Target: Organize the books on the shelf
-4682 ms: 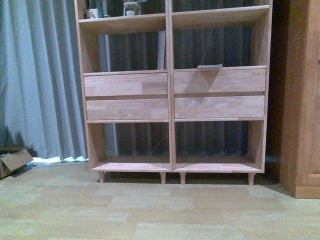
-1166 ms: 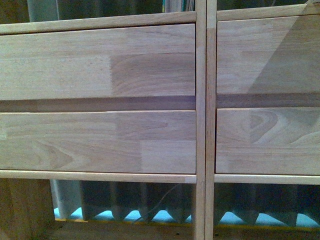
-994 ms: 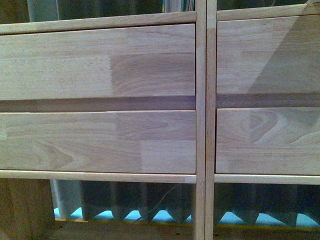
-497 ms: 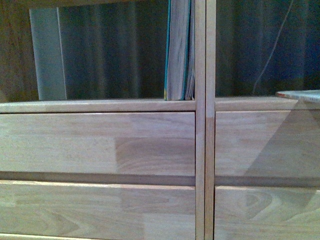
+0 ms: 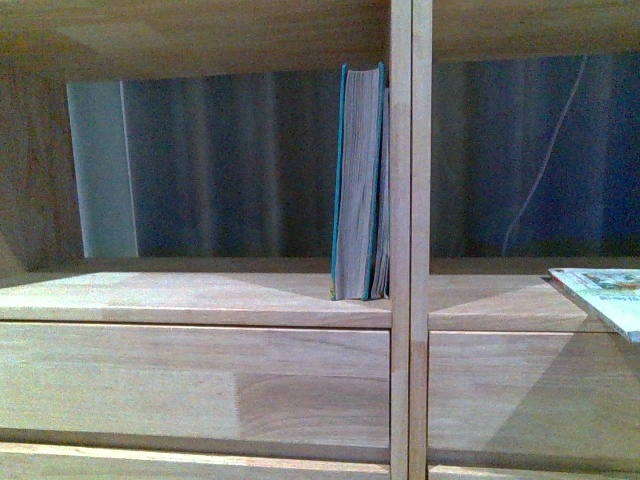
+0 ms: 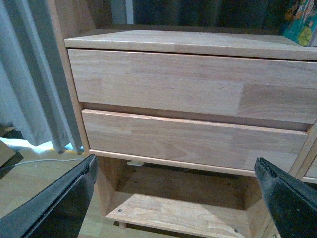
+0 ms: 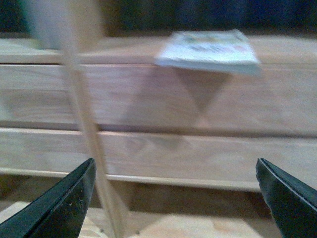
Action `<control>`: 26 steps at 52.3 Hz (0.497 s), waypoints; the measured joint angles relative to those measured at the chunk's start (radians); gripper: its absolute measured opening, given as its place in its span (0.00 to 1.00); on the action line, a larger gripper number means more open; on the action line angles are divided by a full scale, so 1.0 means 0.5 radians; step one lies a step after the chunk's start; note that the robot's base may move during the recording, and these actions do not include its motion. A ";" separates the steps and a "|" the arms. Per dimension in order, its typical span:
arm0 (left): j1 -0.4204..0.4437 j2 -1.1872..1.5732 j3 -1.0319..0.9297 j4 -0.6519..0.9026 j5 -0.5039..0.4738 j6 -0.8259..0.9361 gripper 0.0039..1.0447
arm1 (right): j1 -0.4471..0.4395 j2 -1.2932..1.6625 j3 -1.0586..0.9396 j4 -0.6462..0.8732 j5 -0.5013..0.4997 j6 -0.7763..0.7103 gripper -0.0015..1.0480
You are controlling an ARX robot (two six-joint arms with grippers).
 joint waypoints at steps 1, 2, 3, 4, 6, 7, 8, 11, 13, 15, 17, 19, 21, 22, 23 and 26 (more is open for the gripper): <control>0.000 -0.001 0.000 0.000 0.000 0.000 0.93 | 0.058 0.076 0.020 -0.022 0.247 0.082 0.93; 0.000 -0.001 0.000 0.000 0.000 0.000 0.93 | 0.099 0.169 0.043 -0.052 0.417 0.207 0.93; 0.000 0.000 0.000 0.000 0.000 0.000 0.93 | 0.119 0.282 0.063 -0.092 0.583 0.343 0.93; 0.000 0.000 0.000 0.000 0.002 0.000 0.93 | 0.117 0.356 0.079 -0.117 0.666 0.437 0.93; 0.000 0.000 0.000 0.000 0.001 0.000 0.93 | 0.082 0.522 0.117 -0.156 0.697 0.640 0.93; 0.000 0.000 0.000 0.000 0.002 0.000 0.93 | 0.052 0.613 0.151 -0.173 0.629 0.796 0.93; 0.000 0.000 0.000 0.000 0.002 0.000 0.93 | 0.019 0.700 0.190 -0.181 0.531 0.931 0.93; 0.000 0.000 0.000 0.000 0.002 0.000 0.93 | -0.031 0.842 0.261 -0.179 0.377 1.147 0.93; 0.000 0.000 0.000 0.000 0.001 0.000 0.93 | -0.062 0.953 0.314 -0.152 0.266 1.289 0.93; 0.000 0.000 0.000 0.000 0.001 0.000 0.93 | -0.076 1.057 0.365 -0.124 0.176 1.436 0.93; 0.000 0.000 0.000 0.000 0.002 0.000 0.93 | -0.079 1.157 0.415 -0.095 0.099 1.579 0.93; 0.000 0.000 0.000 0.000 0.002 0.000 0.93 | -0.079 1.228 0.455 -0.079 0.066 1.660 0.93; 0.000 0.000 0.000 0.000 0.001 0.000 0.93 | -0.077 1.322 0.510 -0.064 0.019 1.755 0.93; 0.000 0.000 0.000 0.000 0.002 0.000 0.93 | -0.076 1.366 0.538 -0.056 -0.003 1.800 0.93; 0.000 0.000 0.000 0.000 0.001 0.000 0.93 | -0.076 1.408 0.565 -0.049 -0.027 1.843 0.93; 0.000 0.000 0.000 0.000 0.001 0.001 0.93 | -0.073 1.506 0.641 -0.032 -0.077 1.942 0.93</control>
